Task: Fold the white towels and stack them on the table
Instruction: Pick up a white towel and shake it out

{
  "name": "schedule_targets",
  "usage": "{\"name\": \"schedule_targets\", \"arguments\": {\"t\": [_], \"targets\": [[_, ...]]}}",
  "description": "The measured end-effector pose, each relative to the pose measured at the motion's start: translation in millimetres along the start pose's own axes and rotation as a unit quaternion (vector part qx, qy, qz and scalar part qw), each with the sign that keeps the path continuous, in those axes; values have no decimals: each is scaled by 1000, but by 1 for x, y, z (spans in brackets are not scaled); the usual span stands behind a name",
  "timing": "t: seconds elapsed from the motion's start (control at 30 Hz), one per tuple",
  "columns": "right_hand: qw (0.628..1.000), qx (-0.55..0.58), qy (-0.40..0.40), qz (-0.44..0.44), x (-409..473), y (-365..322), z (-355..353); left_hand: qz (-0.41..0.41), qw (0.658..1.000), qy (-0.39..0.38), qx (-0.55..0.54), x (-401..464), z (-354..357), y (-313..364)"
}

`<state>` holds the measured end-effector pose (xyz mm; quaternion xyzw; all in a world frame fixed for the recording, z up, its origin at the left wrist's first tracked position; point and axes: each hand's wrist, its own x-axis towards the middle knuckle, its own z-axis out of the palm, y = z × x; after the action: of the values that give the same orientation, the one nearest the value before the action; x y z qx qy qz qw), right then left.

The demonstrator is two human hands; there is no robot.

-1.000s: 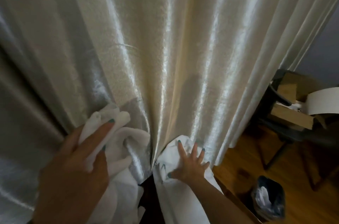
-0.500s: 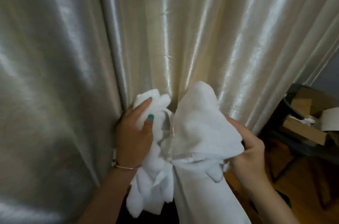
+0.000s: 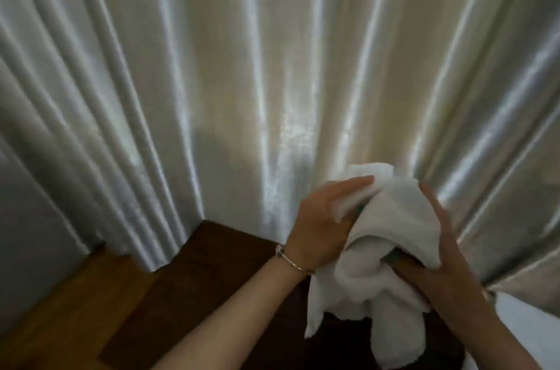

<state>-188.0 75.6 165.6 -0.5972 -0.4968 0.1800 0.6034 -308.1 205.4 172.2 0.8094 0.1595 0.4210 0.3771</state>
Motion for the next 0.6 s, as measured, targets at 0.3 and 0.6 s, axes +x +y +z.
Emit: {"name": "schedule_targets", "arguments": {"t": [0.3,0.6], "targets": [[996,-9,-48,-81,49,-10,200,22,988,153,28,-39,-160,-93],[974,-197,29,-111,137,93,360,-192,977,91,-33,8,-263,-251]]}}
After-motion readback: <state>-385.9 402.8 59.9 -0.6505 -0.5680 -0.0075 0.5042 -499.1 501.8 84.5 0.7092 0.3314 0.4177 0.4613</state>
